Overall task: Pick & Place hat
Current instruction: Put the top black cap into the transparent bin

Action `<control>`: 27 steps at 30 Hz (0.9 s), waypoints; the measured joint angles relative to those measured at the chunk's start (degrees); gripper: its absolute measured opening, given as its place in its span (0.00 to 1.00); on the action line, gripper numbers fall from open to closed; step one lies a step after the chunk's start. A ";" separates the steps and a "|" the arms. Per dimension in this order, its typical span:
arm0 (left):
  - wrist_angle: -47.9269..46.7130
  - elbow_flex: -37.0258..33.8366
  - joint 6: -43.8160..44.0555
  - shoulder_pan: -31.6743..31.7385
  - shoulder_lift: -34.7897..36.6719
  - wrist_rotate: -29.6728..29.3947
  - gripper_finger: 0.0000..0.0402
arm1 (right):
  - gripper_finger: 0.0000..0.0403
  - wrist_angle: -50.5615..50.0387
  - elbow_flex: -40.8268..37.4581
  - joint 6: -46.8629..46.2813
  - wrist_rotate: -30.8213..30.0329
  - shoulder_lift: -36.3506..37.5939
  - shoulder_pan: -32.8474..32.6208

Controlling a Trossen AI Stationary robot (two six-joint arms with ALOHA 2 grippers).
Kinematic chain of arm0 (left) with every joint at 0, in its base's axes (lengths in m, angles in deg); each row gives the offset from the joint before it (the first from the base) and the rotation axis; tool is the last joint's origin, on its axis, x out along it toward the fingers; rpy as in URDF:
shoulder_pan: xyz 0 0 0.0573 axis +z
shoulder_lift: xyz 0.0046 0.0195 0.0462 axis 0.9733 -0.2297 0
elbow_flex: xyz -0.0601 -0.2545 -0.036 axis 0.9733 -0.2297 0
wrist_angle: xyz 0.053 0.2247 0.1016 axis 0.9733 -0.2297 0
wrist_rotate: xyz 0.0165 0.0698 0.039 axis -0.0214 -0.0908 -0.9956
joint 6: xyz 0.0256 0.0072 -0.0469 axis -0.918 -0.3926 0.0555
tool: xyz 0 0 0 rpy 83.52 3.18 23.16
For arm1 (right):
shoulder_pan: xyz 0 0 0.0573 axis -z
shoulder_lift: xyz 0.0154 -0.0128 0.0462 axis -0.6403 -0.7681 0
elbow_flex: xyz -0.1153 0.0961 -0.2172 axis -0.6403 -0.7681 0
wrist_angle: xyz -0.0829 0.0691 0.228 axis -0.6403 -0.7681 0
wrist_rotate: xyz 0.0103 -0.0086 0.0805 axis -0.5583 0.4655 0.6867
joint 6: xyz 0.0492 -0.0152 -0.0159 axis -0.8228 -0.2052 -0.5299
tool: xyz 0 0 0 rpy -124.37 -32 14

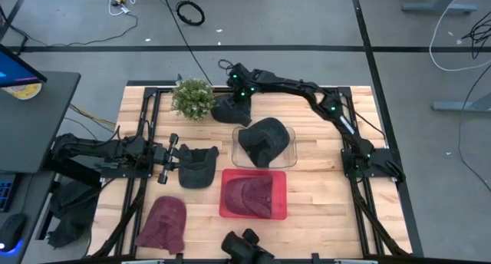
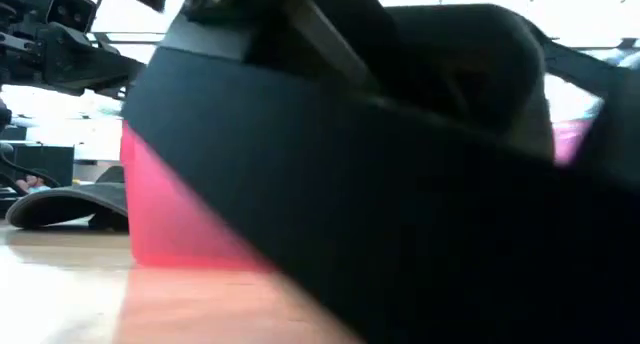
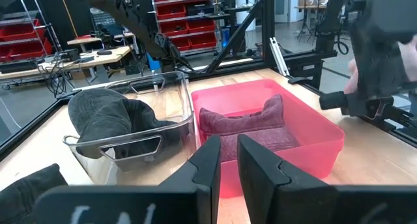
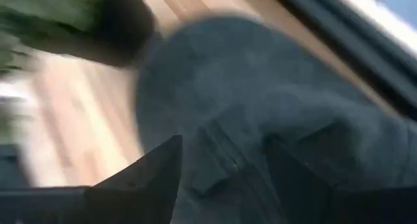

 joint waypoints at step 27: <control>0.00 -0.01 0.00 0.01 -0.01 0.02 0.14 | 0.03 -5.30 10.01 4.47 0.46 -3.50 -0.27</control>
